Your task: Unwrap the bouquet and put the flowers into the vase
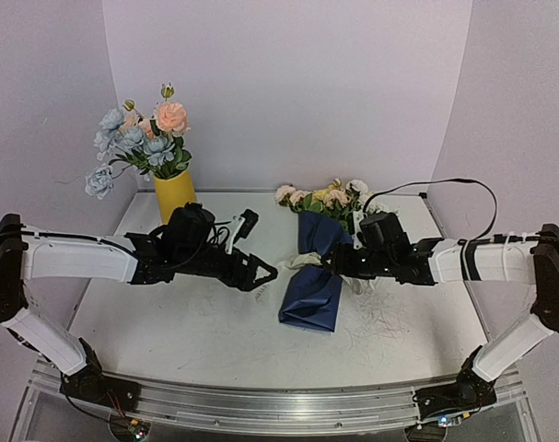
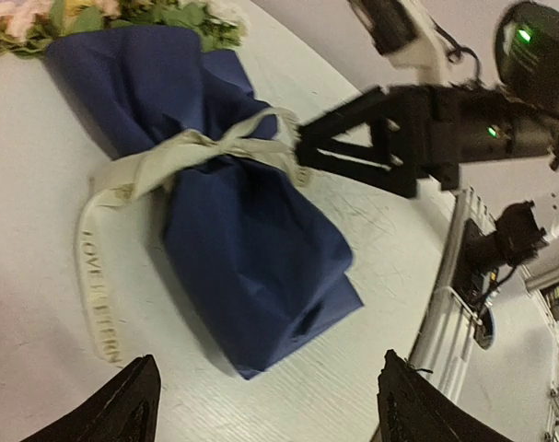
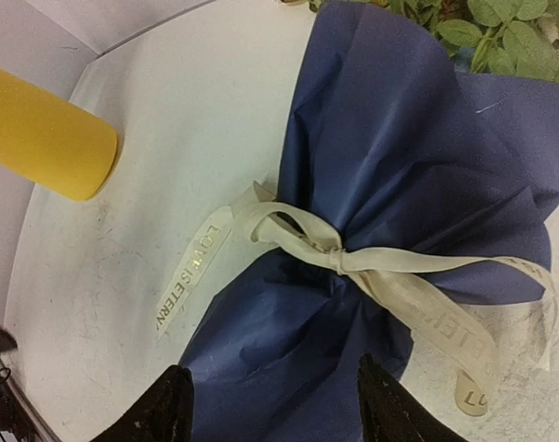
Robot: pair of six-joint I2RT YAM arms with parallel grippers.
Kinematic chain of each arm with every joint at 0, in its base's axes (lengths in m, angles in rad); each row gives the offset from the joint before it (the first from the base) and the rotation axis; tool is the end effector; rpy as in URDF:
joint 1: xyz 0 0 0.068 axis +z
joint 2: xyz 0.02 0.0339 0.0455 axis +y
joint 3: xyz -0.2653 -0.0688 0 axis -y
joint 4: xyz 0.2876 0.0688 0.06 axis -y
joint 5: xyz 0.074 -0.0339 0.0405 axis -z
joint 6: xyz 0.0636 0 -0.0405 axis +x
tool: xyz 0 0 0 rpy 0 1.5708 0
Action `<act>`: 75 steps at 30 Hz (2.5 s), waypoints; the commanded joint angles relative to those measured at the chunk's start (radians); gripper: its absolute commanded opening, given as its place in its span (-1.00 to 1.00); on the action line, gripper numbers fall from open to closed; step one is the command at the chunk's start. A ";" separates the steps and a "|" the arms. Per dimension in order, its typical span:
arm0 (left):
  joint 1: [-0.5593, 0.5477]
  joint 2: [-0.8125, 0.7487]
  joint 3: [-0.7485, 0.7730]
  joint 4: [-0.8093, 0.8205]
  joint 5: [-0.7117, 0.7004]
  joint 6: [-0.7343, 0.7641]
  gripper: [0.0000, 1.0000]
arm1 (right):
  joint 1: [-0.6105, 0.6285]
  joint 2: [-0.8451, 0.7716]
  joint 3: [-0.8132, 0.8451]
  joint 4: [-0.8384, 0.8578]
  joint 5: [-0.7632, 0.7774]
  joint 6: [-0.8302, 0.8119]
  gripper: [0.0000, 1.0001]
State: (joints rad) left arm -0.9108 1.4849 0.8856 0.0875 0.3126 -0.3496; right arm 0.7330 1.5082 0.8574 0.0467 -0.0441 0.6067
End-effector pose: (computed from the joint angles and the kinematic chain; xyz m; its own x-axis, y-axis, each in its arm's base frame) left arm 0.2211 -0.3168 0.1993 -0.5959 0.2362 -0.7675 0.7578 0.4816 -0.4401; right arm 0.2818 0.2575 0.1737 -0.7433 0.0972 -0.6619 -0.3306 0.8067 0.4898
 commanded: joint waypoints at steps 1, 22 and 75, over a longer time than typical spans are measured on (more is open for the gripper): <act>0.072 0.028 0.014 -0.021 -0.058 0.004 0.64 | 0.024 0.020 -0.002 0.038 -0.037 0.023 0.17; 0.087 0.495 0.405 -0.169 -0.303 0.121 0.41 | 0.067 0.086 -0.029 0.138 -0.197 0.045 -0.89; 0.084 0.514 0.487 -0.398 -0.324 0.113 -0.51 | -0.270 0.034 -0.038 -0.019 0.022 -0.131 0.06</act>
State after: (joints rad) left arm -0.8249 1.9991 1.3643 -0.3153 -0.0170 -0.2340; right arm 0.4694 1.5120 0.7681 0.0204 -0.0376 0.5030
